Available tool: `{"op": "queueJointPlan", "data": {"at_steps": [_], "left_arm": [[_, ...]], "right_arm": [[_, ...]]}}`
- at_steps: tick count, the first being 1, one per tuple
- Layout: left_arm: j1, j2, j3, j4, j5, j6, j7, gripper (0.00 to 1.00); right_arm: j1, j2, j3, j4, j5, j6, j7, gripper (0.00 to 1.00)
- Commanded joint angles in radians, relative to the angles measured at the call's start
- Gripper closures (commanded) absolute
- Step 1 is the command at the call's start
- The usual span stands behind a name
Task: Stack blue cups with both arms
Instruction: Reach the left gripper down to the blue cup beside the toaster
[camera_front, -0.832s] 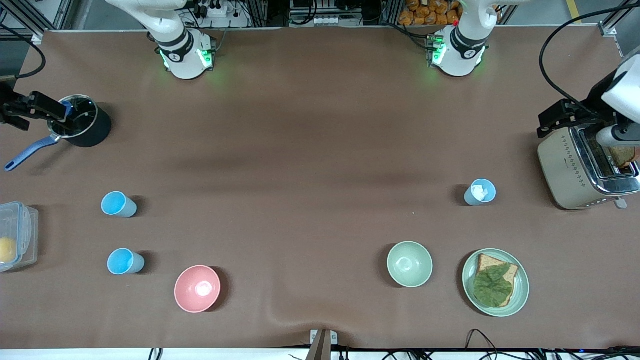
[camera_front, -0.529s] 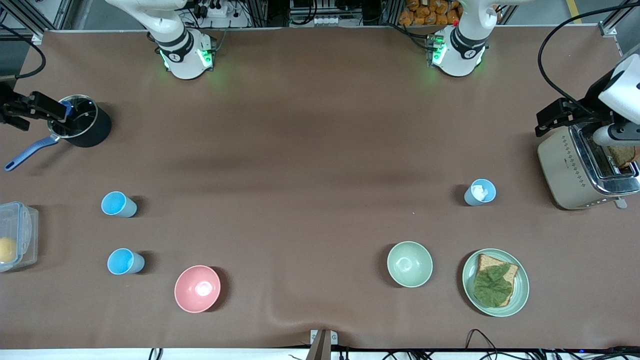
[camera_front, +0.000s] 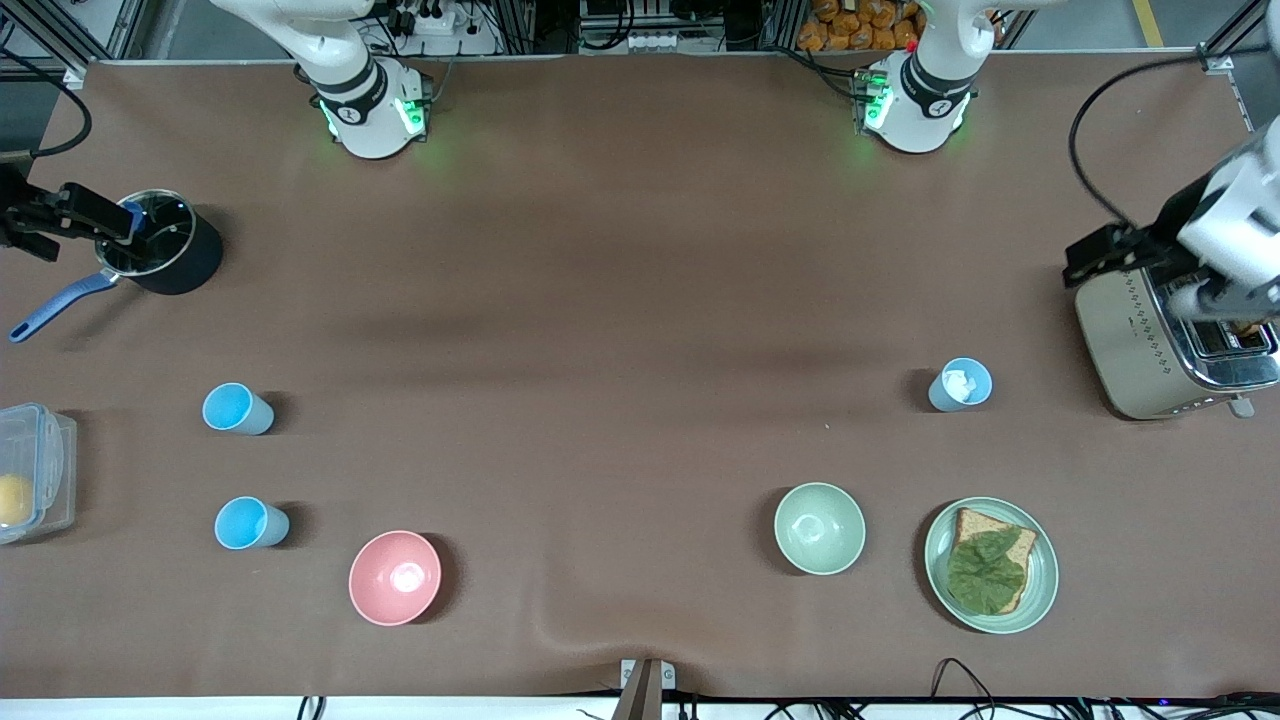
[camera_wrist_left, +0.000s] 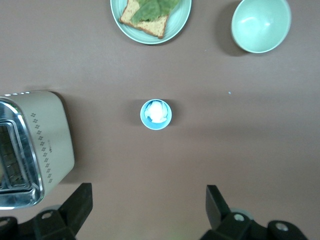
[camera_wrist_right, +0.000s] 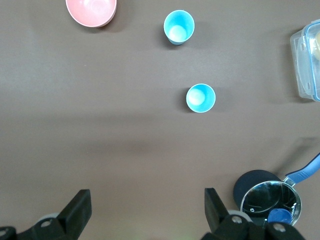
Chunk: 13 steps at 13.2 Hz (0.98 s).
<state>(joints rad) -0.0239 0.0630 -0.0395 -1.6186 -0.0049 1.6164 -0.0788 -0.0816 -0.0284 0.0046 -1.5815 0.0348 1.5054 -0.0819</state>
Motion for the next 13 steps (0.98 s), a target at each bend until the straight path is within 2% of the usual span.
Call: {"op": "queueJointPlan", "data": {"at_steps": [1, 4, 7, 8, 11, 13], "left_arm": [[0.059, -0.055, -0.008, -0.235, -0.015, 0.216, 0.01, 0.0], [0.061, -0.052, -0.008, -0.406, -0.023, 0.405, 0.01, 0.0], [0.061, -0.022, -0.008, -0.585, -0.023, 0.671, 0.011, 0.0], [0.061, 0.012, -0.007, -0.61, -0.023, 0.735, 0.011, 0.0], [0.064, 0.11, -0.007, -0.612, -0.021, 0.818, 0.013, 0.0], [0.064, 0.162, -0.007, -0.607, -0.017, 0.861, 0.013, 0.06]], "right_arm": [[0.0, -0.018, 0.0, -0.012, 0.008, -0.011, -0.004, 0.0], [0.005, -0.013, 0.0, -0.006, 0.008, -0.024, -0.002, 0.0], [0.003, 0.001, 0.0, 0.001, 0.008, -0.024, 0.001, 0.0], [0.005, 0.001, 0.0, 0.001, 0.008, -0.022, 0.001, 0.0], [0.006, 0.025, -0.002, 0.001, 0.008, -0.024, 0.002, 0.0], [0.019, 0.068, 0.002, 0.0, 0.01, -0.033, -0.001, 0.0]]}}
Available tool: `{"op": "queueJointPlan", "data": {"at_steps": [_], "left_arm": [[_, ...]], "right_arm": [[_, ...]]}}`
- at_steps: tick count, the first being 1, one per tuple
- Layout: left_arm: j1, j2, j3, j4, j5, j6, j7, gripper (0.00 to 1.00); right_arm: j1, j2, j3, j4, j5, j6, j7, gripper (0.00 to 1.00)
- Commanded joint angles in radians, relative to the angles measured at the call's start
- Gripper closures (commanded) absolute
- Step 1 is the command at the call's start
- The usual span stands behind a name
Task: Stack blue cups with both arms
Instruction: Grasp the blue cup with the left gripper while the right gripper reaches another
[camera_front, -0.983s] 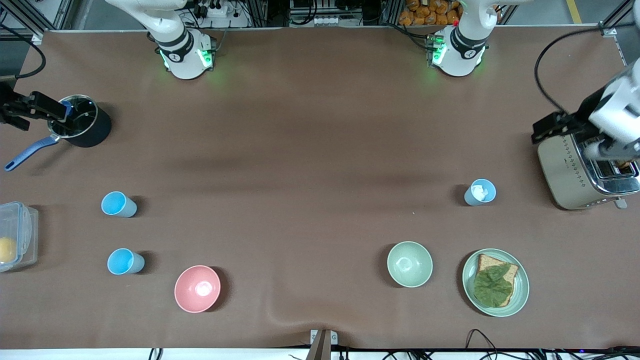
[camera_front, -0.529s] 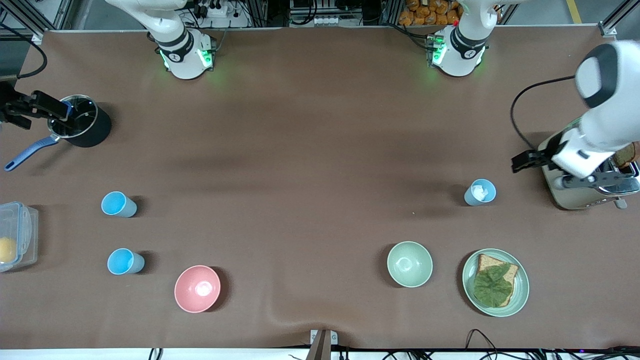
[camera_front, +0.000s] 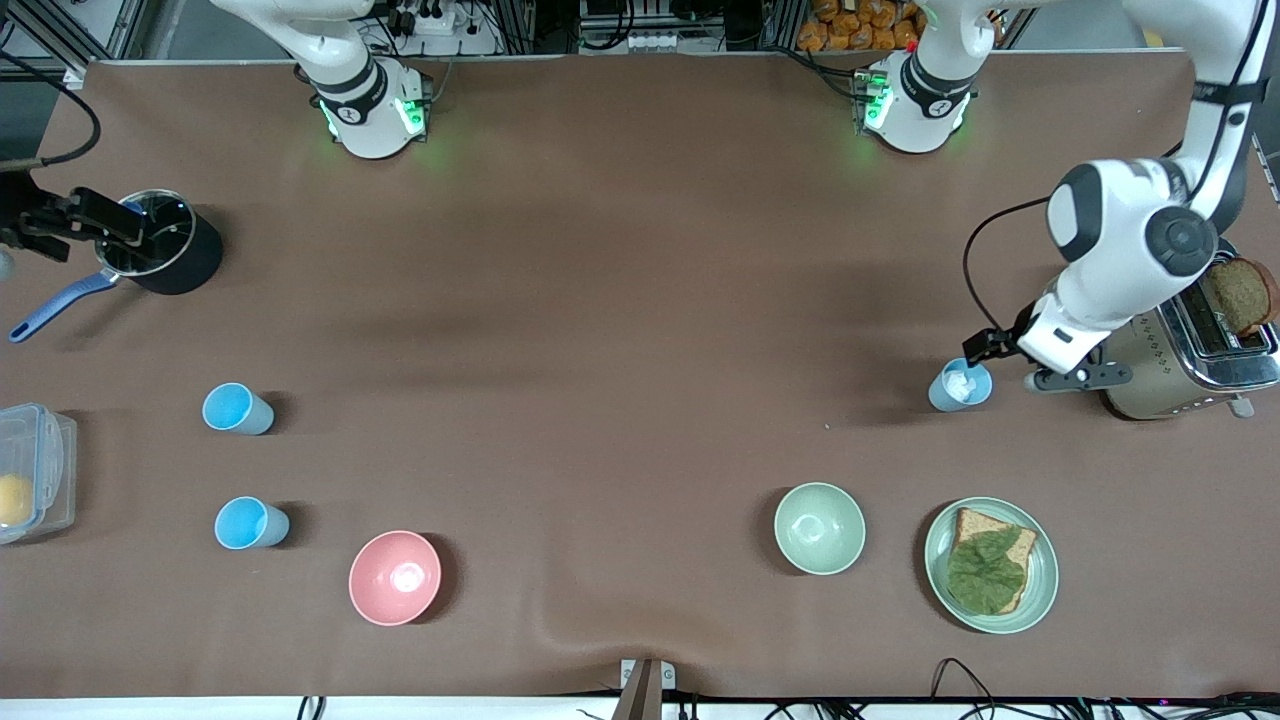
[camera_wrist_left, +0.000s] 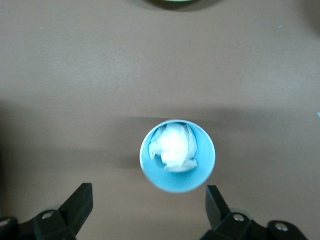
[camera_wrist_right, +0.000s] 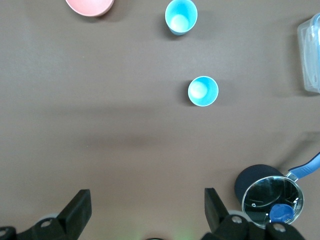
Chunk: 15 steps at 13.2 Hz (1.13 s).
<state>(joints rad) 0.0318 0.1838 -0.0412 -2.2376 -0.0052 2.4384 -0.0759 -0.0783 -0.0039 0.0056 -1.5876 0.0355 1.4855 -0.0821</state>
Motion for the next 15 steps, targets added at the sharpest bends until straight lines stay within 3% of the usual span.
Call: {"op": "queueJointPlan", "data": {"at_steps": [1, 3, 5, 6, 8, 9, 11, 13, 15], "left_arm": [[0.008, 0.061, -0.005, 0.015, -0.015, 0.054, 0.01, 0.1], [0.008, 0.094, -0.005, 0.018, -0.015, 0.085, 0.01, 0.17], [0.016, 0.118, -0.005, 0.021, -0.015, 0.102, 0.01, 0.31], [0.016, 0.128, -0.005, 0.021, -0.015, 0.109, 0.01, 0.47], [0.014, 0.134, -0.006, 0.022, -0.013, 0.113, 0.008, 0.95], [0.013, 0.137, -0.006, 0.024, -0.015, 0.113, -0.002, 1.0], [0.007, 0.144, -0.006, 0.042, -0.016, 0.113, -0.007, 1.0], [-0.003, 0.137, -0.012, 0.061, -0.016, 0.11, -0.005, 1.0], [-0.01, 0.125, -0.069, 0.088, -0.022, 0.093, -0.012, 1.0]], "right_arm": [[0.038, 0.071, -0.001, 0.006, 0.008, -0.046, -0.001, 0.0], [0.049, 0.12, -0.003, 0.008, 0.006, -0.114, -0.001, 0.0], [0.026, 0.159, -0.007, 0.011, 0.0, -0.113, 0.001, 0.0], [0.005, 0.189, -0.007, 0.029, 0.0, -0.11, 0.001, 0.0], [-0.037, 0.266, -0.007, 0.05, -0.002, -0.108, -0.004, 0.0], [-0.035, 0.335, -0.009, 0.052, -0.018, -0.103, -0.005, 0.0], [-0.064, 0.459, -0.007, 0.054, -0.029, -0.052, -0.086, 0.0], [-0.069, 0.502, -0.009, 0.029, -0.031, 0.108, -0.198, 0.0], [-0.069, 0.539, -0.009, 0.018, -0.035, 0.174, -0.211, 0.0]]}}
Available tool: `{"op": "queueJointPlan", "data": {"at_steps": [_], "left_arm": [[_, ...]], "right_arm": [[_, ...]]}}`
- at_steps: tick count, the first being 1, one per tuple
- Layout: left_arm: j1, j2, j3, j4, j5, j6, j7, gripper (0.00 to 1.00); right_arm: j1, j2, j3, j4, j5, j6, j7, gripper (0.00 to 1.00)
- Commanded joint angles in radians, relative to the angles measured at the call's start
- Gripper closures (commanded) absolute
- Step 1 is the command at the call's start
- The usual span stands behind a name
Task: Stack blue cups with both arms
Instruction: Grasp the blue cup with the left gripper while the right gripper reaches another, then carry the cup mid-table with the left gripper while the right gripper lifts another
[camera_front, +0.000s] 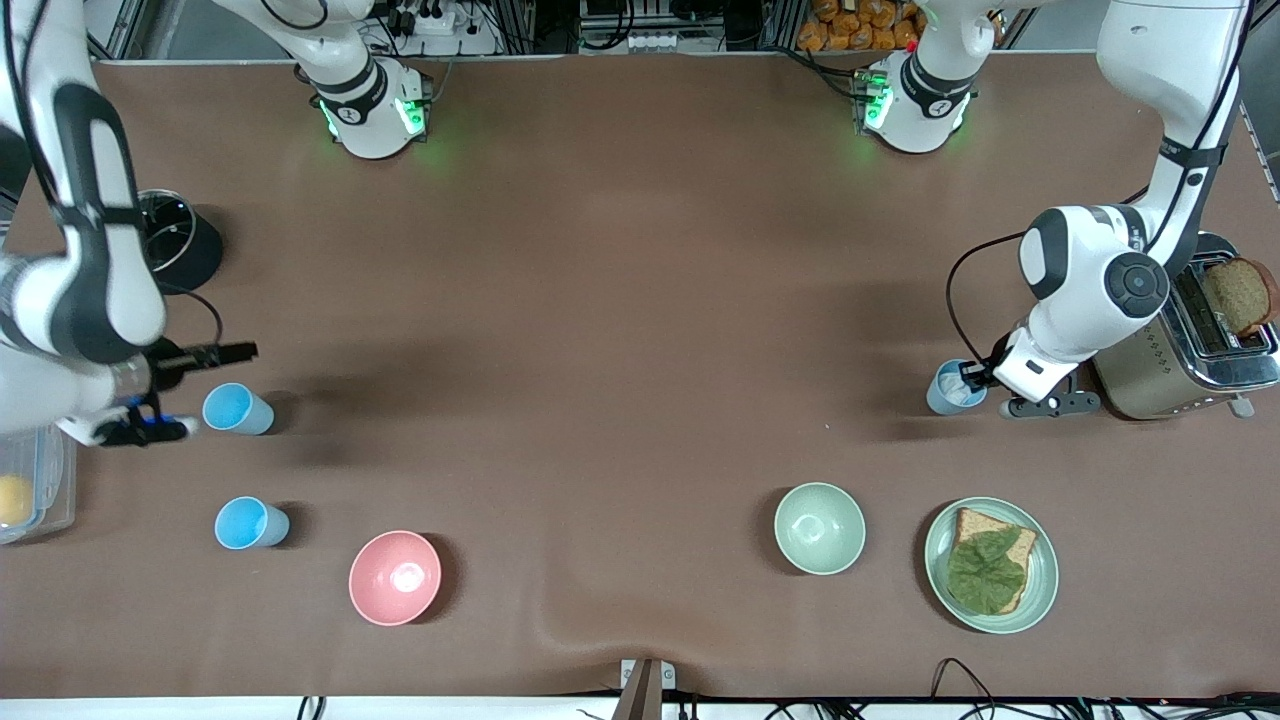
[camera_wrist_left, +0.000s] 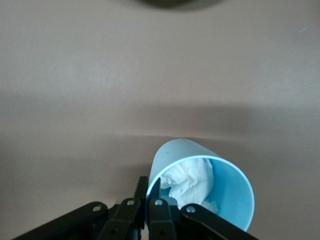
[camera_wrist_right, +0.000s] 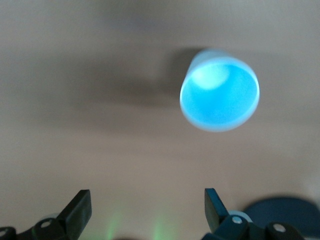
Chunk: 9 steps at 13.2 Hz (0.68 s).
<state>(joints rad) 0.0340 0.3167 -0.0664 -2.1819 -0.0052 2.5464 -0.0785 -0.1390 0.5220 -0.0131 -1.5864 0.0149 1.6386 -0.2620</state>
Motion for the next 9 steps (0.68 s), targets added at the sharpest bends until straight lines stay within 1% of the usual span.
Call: {"op": "queueJointPlan", "data": {"at_steps": [1, 3, 4, 6, 8, 9], "left_arm": [[-0.014, -0.013, -0.084, 0.054, -0.022, -0.034, -0.039, 1.0], [-0.031, -0.004, -0.175, 0.134, -0.022, -0.115, -0.172, 1.0], [-0.07, 0.004, -0.203, 0.178, -0.019, -0.165, -0.26, 1.0], [-0.187, 0.028, -0.208, 0.249, -0.019, -0.225, -0.419, 1.0], [-0.299, 0.056, -0.208, 0.284, -0.019, -0.23, -0.599, 1.0], [-0.354, 0.093, -0.211, 0.324, -0.018, -0.23, -0.671, 1.0]], "right_arm": [[0.001, 0.027, 0.008, 0.019, -0.026, 0.039, -0.029, 0.0], [0.004, 0.059, 0.01, 0.017, -0.078, 0.134, -0.032, 0.0], [0.005, 0.07, 0.01, 0.017, -0.087, 0.15, -0.04, 0.0], [-0.007, 0.099, 0.01, 0.017, -0.09, 0.19, -0.061, 0.0], [-0.024, 0.119, 0.012, 0.017, -0.078, 0.207, -0.085, 0.0], [-0.025, 0.125, 0.012, 0.017, -0.078, 0.216, -0.088, 0.0]]}}
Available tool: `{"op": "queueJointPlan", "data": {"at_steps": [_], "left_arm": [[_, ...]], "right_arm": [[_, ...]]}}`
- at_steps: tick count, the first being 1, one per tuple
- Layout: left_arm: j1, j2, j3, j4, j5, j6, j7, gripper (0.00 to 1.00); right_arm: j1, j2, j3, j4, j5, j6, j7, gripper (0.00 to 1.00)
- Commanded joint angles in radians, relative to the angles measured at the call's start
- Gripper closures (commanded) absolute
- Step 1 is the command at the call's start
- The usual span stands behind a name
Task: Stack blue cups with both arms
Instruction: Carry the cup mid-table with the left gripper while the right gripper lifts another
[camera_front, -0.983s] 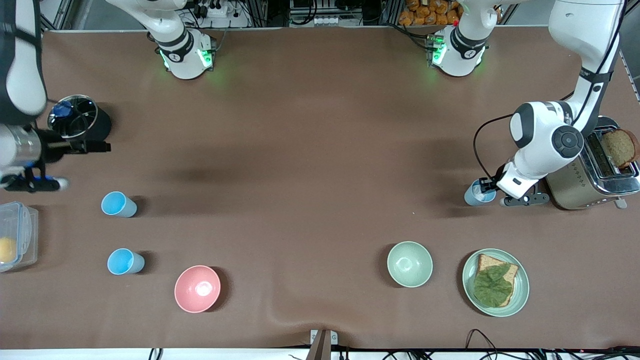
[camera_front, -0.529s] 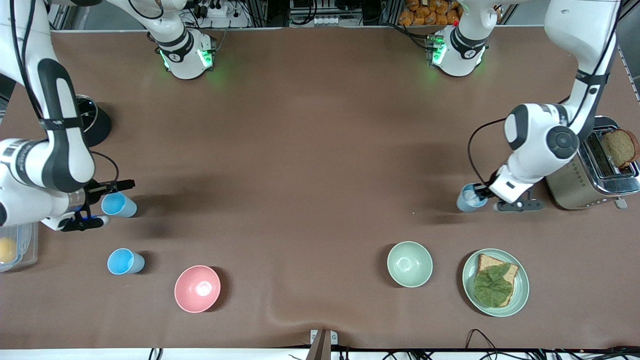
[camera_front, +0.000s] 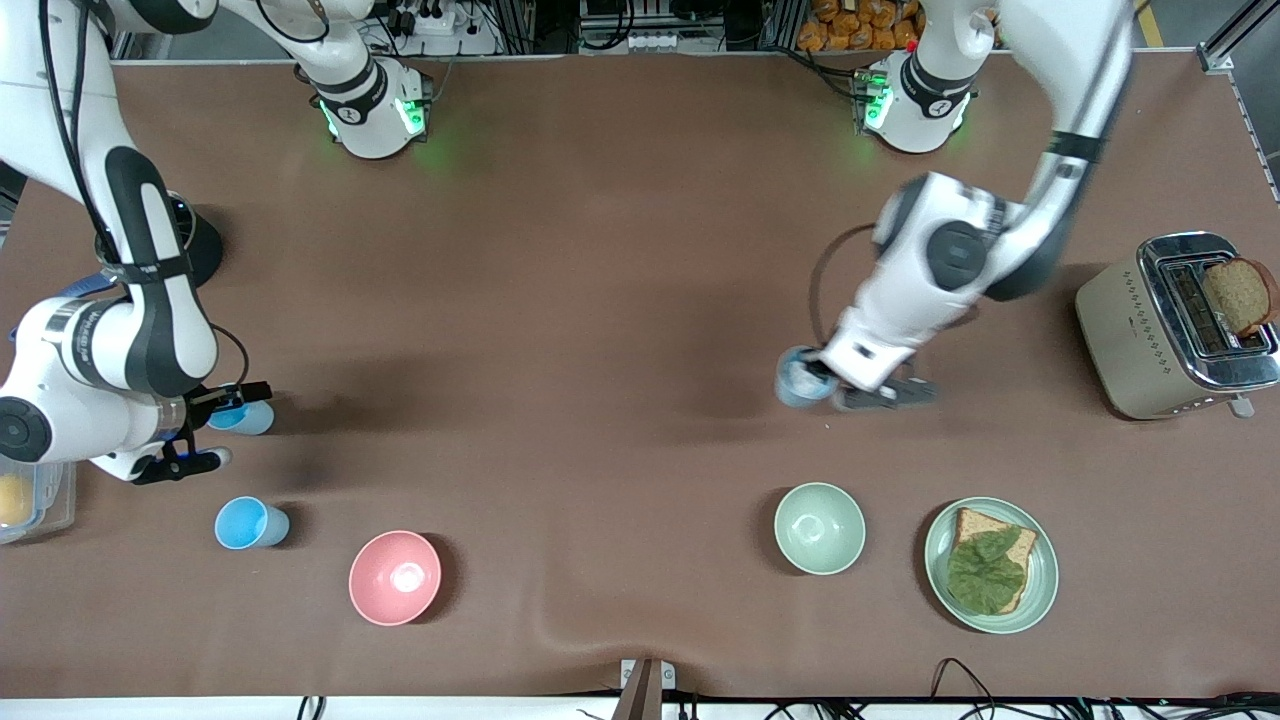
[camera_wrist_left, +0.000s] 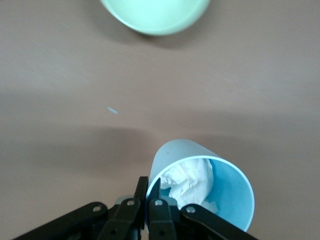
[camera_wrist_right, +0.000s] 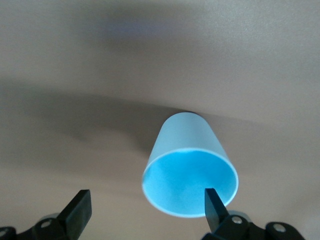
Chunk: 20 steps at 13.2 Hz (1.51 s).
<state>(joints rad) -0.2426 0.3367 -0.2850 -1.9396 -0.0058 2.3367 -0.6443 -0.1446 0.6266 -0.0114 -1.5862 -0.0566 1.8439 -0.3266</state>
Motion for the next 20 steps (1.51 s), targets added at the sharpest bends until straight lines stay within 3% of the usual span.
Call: {"op": "queueJointPlan", "data": {"at_steps": [1, 3, 4, 5, 6, 7, 10, 11, 12, 16, 20], "left_arm": [[-0.152, 0.118, 0.009, 0.141, -0.022, -0.02, -0.171, 1.0], [-0.251, 0.206, 0.009, 0.235, -0.01, -0.02, -0.334, 1.0], [-0.286, 0.24, 0.01, 0.263, -0.009, -0.02, -0.371, 1.0], [-0.323, 0.264, 0.013, 0.271, -0.011, -0.019, -0.386, 1.0], [-0.355, 0.287, 0.018, 0.272, -0.01, -0.008, -0.4, 1.0], [-0.386, 0.309, 0.02, 0.286, -0.002, 0.004, -0.426, 1.0], [-0.414, 0.329, 0.018, 0.297, 0.013, 0.004, -0.474, 1.0], [-0.414, 0.329, 0.02, 0.297, 0.014, 0.004, -0.474, 0.68], [-0.412, 0.325, 0.02, 0.297, 0.024, 0.004, -0.472, 0.01], [-0.383, 0.199, 0.02, 0.301, 0.072, -0.031, -0.483, 0.0], [-0.249, -0.016, 0.026, 0.301, 0.124, -0.23, -0.381, 0.0]], "right_arm": [[-0.03, 0.031, 0.01, 0.015, -0.006, 0.037, -0.047, 0.0], [-0.056, 0.057, 0.01, 0.0, -0.005, 0.113, -0.121, 0.0], [-0.061, 0.059, 0.01, -0.017, -0.003, 0.139, -0.127, 0.11], [-0.061, 0.058, 0.011, -0.027, -0.003, 0.149, -0.127, 0.37], [-0.061, 0.058, 0.011, -0.029, -0.003, 0.147, -0.127, 0.74], [-0.061, 0.058, 0.011, -0.029, -0.003, 0.147, -0.129, 1.0], [-0.061, 0.056, 0.013, -0.029, -0.002, 0.14, -0.127, 1.0], [-0.061, 0.054, 0.013, -0.029, -0.002, 0.135, -0.126, 1.0], [-0.059, 0.05, 0.014, -0.031, -0.002, 0.13, -0.126, 1.0], [-0.026, -0.001, 0.018, -0.029, 0.049, 0.019, -0.114, 1.0], [0.097, -0.109, 0.018, -0.05, 0.05, -0.106, 0.038, 1.0]]}}
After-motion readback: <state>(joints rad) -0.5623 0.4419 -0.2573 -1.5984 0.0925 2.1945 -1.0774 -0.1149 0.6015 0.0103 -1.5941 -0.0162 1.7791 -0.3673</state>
